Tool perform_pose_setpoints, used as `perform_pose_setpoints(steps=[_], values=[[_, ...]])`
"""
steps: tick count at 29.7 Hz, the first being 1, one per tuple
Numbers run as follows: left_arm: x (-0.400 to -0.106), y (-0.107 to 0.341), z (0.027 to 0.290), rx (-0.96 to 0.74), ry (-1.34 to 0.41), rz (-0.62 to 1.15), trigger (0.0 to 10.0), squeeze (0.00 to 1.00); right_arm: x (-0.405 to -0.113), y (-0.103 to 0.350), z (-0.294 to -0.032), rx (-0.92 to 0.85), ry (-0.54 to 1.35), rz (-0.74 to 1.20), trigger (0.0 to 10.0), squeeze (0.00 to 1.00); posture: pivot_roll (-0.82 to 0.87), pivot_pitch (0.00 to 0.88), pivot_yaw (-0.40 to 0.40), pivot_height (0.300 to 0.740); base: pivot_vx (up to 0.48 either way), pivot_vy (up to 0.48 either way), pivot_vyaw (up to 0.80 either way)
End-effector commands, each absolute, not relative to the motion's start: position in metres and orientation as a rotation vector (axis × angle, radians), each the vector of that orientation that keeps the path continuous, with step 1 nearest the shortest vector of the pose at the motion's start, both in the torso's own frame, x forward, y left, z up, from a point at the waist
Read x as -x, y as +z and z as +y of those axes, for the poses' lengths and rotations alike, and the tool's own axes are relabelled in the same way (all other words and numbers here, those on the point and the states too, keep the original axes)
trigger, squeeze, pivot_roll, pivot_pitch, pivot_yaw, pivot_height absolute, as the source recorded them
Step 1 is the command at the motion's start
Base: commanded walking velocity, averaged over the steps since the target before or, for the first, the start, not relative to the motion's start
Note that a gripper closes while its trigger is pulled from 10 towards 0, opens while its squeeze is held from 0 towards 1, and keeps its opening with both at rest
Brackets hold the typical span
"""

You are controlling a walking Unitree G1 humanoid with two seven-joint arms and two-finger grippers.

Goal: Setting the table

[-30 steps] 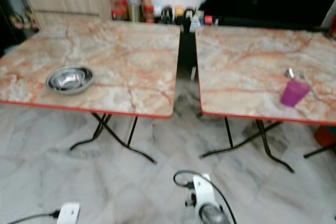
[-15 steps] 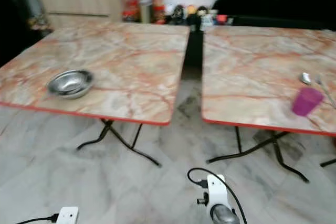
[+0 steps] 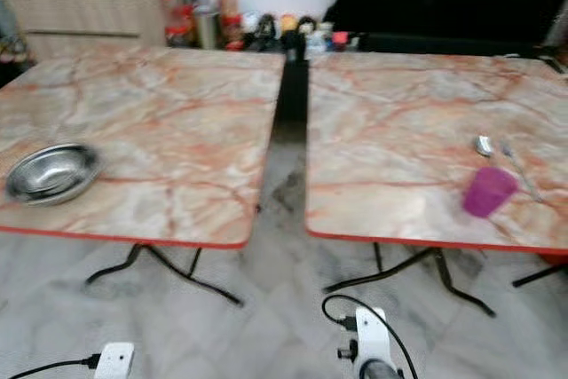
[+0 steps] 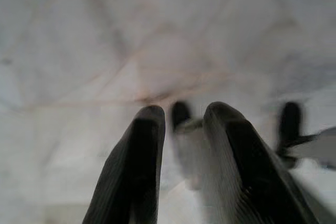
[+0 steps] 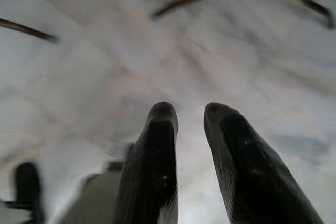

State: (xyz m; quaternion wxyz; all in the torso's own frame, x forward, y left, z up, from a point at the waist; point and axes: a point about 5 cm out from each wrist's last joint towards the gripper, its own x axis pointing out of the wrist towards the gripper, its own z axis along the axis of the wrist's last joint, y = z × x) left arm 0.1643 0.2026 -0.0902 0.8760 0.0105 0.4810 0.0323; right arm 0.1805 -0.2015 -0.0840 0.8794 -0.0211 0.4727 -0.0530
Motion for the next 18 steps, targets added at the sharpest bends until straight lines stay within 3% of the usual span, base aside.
perform_pose_setpoints(steps=[1,18], values=[[-0.1574,-0.0927,0.2061,-0.033,0.072,1.033,10.0,0.0,-0.1894,-0.0802,-0.1979,0.033,-0.112,0.96,10.0,0.0,0.02,0.0,-0.026,0.732,0.0,-0.431,0.0],[-0.1579,-0.0925,0.2063,-0.034,0.074,1.033,10.0,0.0,-0.1884,-0.0809,-0.1973,0.031,-0.124,0.967,10.0,0.0,0.02,0.0,-0.025,0.732,0.0,-0.439,0.0]])
